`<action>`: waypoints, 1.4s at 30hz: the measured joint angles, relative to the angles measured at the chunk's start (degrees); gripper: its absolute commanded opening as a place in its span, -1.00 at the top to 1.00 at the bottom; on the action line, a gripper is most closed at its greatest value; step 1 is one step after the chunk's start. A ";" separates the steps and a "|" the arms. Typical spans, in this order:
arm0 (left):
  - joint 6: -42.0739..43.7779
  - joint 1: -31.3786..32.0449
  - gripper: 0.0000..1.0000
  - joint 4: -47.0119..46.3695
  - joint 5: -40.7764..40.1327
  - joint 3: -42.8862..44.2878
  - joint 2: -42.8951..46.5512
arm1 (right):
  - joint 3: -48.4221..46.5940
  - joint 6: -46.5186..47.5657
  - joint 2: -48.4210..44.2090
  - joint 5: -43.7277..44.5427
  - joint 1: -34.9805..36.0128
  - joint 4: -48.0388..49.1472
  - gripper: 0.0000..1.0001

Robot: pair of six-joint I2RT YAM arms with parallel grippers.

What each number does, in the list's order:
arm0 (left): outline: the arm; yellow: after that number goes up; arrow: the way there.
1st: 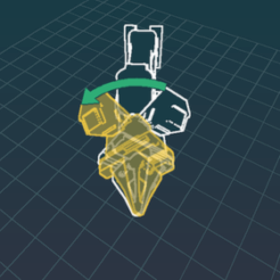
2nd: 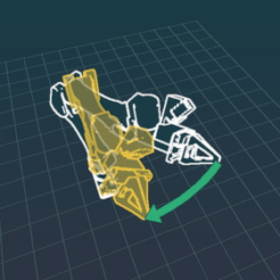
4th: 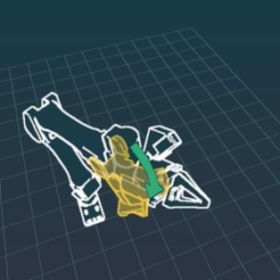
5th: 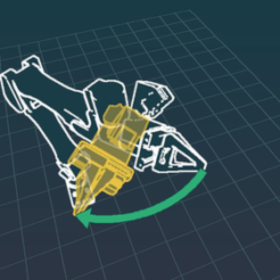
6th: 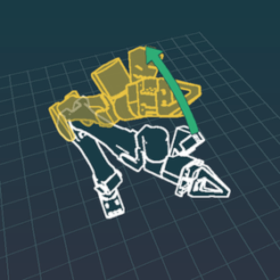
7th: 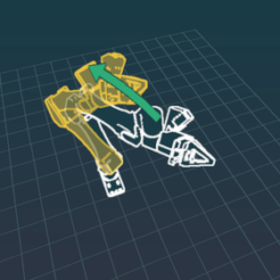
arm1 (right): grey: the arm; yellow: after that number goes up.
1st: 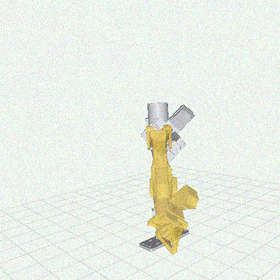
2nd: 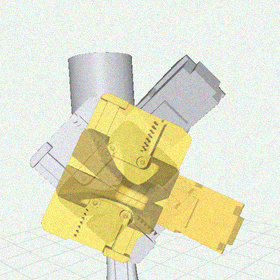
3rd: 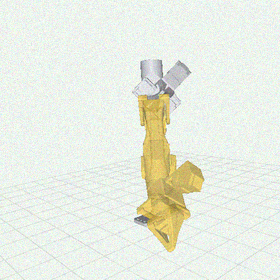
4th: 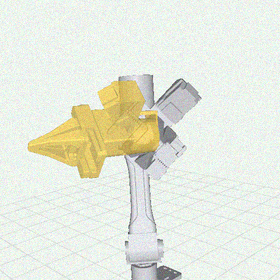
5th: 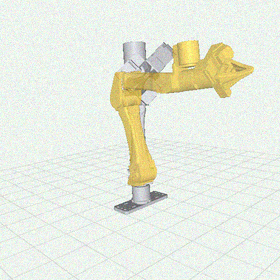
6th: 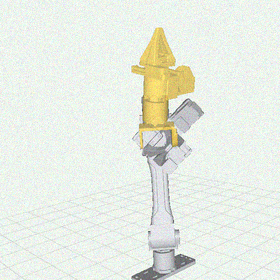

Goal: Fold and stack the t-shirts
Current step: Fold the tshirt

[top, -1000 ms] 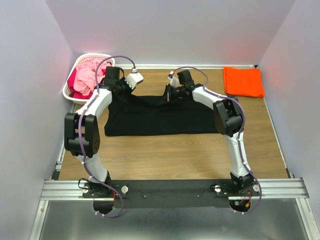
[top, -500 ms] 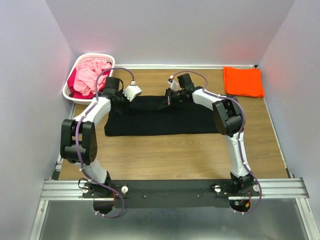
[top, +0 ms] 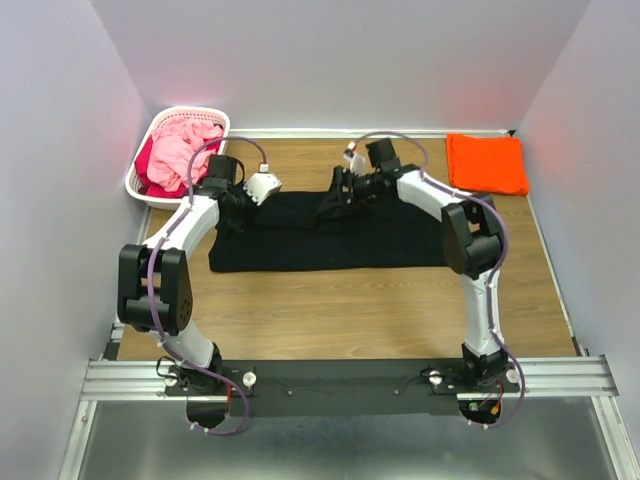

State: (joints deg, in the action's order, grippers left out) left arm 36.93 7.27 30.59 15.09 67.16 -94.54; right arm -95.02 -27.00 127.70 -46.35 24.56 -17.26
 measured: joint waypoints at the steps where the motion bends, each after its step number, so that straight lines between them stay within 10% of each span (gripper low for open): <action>1: -0.22 0.00 0.20 0.33 0.42 0.28 0.74 | -1.16 0.96 -1.14 -0.02 -0.61 -1.09 -0.52; 8: -5.03 1.57 0.43 -1.03 3.61 4.79 2.19 | -10.62 12.46 -5.57 5.40 -5.03 -11.19 0.07; 29: -18.58 5.92 0.52 -3.34 -4.02 11.13 -18.29 | -7.08 42.12 -0.04 33.92 -13.25 -31.95 0.20; 42: -15.28 5.33 0.24 7.21 -9.20 63.98 -48.57 | 13.57 41.42 -13.90 15.65 -2.19 -40.13 0.10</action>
State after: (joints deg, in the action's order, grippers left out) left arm 21.65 12.60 37.80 5.89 131.13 -143.11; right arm -81.45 14.41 113.80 -30.70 22.37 -57.39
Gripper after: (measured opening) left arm 0.326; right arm 0.441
